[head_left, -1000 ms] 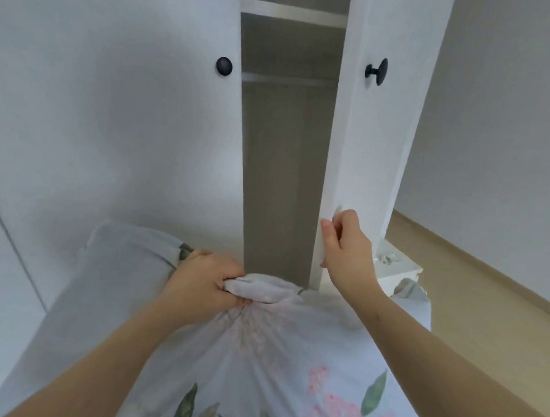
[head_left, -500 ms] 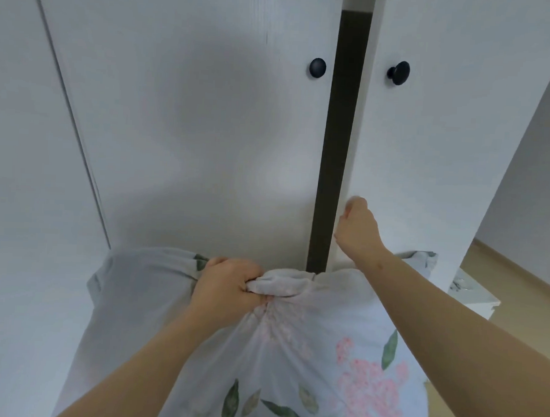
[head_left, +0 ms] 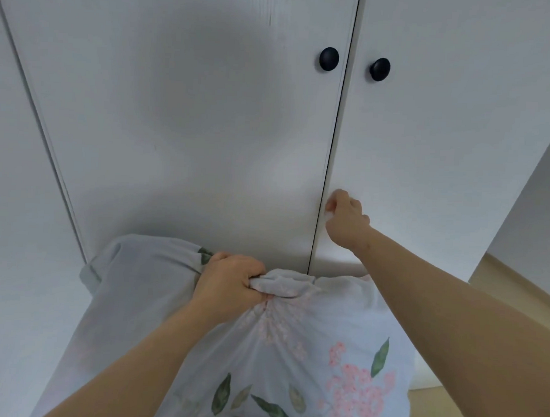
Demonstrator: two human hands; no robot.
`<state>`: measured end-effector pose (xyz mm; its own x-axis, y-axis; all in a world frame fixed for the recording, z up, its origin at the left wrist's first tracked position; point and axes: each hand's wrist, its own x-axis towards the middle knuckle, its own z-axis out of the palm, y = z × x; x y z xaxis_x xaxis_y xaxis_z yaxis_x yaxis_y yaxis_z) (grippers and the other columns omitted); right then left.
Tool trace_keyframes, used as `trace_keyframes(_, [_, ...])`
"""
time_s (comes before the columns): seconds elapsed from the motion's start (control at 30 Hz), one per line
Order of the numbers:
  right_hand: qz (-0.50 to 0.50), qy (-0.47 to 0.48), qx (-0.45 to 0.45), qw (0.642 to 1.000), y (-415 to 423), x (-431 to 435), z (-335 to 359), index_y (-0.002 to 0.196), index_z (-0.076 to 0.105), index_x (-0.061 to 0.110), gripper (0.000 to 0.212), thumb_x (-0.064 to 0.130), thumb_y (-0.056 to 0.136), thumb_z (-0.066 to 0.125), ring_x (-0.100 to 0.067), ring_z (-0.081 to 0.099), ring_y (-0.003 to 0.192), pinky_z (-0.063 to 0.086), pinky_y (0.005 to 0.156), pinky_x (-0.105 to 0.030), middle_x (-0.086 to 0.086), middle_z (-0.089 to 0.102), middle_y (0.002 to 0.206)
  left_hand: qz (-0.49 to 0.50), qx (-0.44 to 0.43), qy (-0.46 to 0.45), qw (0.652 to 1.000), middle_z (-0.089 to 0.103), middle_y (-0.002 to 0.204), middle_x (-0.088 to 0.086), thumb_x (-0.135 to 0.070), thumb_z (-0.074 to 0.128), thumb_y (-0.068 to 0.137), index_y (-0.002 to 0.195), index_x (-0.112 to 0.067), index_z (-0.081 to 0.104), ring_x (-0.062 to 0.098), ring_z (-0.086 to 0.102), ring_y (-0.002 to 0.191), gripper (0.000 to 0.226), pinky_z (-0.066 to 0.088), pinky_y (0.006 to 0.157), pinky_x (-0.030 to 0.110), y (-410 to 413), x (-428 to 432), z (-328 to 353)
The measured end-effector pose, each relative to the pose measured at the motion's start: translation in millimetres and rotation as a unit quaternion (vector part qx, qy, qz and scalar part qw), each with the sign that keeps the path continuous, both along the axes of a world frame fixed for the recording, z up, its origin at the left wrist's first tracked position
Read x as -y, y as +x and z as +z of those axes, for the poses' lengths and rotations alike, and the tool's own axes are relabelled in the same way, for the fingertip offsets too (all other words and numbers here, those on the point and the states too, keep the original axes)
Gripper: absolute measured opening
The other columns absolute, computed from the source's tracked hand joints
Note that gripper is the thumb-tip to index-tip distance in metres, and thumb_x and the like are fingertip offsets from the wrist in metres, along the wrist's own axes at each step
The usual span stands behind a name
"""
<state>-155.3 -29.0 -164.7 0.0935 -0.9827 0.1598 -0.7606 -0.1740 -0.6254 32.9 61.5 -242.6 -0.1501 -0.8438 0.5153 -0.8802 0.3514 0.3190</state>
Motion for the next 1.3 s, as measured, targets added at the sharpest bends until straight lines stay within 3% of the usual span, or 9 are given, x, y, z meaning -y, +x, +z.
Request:
trace_keyframes(0.13, [0.012,0.008,-0.010,1.000,-1,9,0,0.116,0.040,0.018,0.043,-0.004,0.083,0.024,-0.029,0.033,0.096,0.031,0.082,-0.033,0.001,0.027,0.107,0.003,-0.033,0.011,0.999,0.037,0.046,-0.015,-0.058,0.040,0.057,0.057,-0.013,0.059,0.012,0.048,0.057,0.049,0.024,0.068,0.009,0,5,-5])
trace_keyframes(0.33, [0.032,0.013,-0.004,0.999,-5,17,-3,0.100,0.034,0.025,0.039,-0.007,0.079,0.026,-0.030,0.039,0.095,0.043,0.085,-0.040,-0.001,0.028,0.109,0.003,-0.058,-0.004,0.998,0.031,0.040,-0.015,-0.054,0.044,0.058,0.047,-0.025,0.044,0.007,0.036,0.043,0.032,0.023,0.058,0.013,-2,7,-12])
trace_keyframes(0.57, [0.080,0.017,-0.009,0.997,-10,4,-13,0.131,0.033,0.018,0.047,0.007,0.088,0.049,-0.031,0.047,0.108,0.042,0.091,-0.034,-0.009,0.026,0.138,-0.004,-0.051,-0.004,0.999,0.033,0.041,-0.013,-0.059,0.044,0.057,0.045,-0.032,0.033,0.010,0.038,0.045,0.032,0.024,0.057,0.013,-18,9,-15])
trace_keyframes(0.67, [0.119,0.061,0.007,0.991,-22,-16,-26,0.125,0.047,0.015,0.033,0.019,0.092,0.050,-0.021,0.051,0.094,0.044,0.078,-0.027,-0.010,0.049,0.126,-0.011,-0.041,-0.002,0.999,0.032,0.041,-0.012,-0.059,0.043,0.056,0.045,-0.034,0.028,-0.002,0.034,0.045,0.032,0.023,0.055,0.013,-31,10,-16])
trace_keyframes(0.8, [0.137,0.055,-0.192,0.970,-56,-46,-60,0.107,0.059,0.015,0.024,0.025,0.096,0.040,-0.027,0.057,0.105,0.045,0.088,-0.037,-0.008,0.064,0.114,-0.037,-0.037,-0.001,0.999,0.029,0.039,-0.013,-0.055,0.045,0.057,0.043,-0.033,0.026,-0.008,0.030,0.044,0.032,0.023,0.052,0.016,-56,12,-21])
trace_keyframes(0.93, [0.139,0.079,-0.137,0.978,-98,-69,-78,0.114,0.057,0.018,0.040,0.047,0.095,0.036,-0.025,0.055,0.108,0.040,0.094,-0.039,-0.005,0.063,0.116,-0.066,-0.030,0.011,0.997,0.033,0.041,-0.014,-0.054,0.043,0.056,0.047,-0.027,0.038,0.009,0.038,0.045,0.029,0.028,0.054,0.023,-86,17,-31])
trace_keyframes(1.1, [0.148,0.087,-0.250,0.953,-152,-92,-103,0.146,0.020,0.026,0.091,0.059,0.073,0.064,-0.021,0.031,0.138,0.020,0.114,-0.039,0.004,0.032,0.151,-0.117,-0.056,0.016,0.991,0.030,0.040,-0.013,-0.049,0.044,0.058,0.046,-0.023,0.039,0.014,0.037,0.046,0.028,0.024,0.049,0.017,-138,21,-41])
trace_keyframes(1.17, [0.110,0.064,-0.267,0.955,-167,-95,-114,0.142,0.028,0.023,0.087,0.052,0.070,0.068,-0.021,0.039,0.131,0.024,0.110,-0.036,0.002,0.042,0.144,-0.138,-0.050,0.012,0.989,0.027,0.039,-0.013,-0.047,0.043,0.058,0.044,-0.026,0.029,0.014,0.035,0.047,0.028,0.021,0.049,0.016,-158,21,-46])
trace_keyframes(1.3, [0.070,0.044,-0.281,0.956,-205,-106,-131,0.105,0.052,0.019,0.043,0.045,0.074,0.066,-0.022,0.053,0.101,0.030,0.088,-0.033,0.002,0.058,0.101,-0.170,-0.015,0.014,0.985,0.023,0.039,-0.014,-0.045,0.044,0.060,0.045,-0.028,0.024,0.012,0.032,0.043,0.029,0.017,0.051,0.011,-200,14,-63])
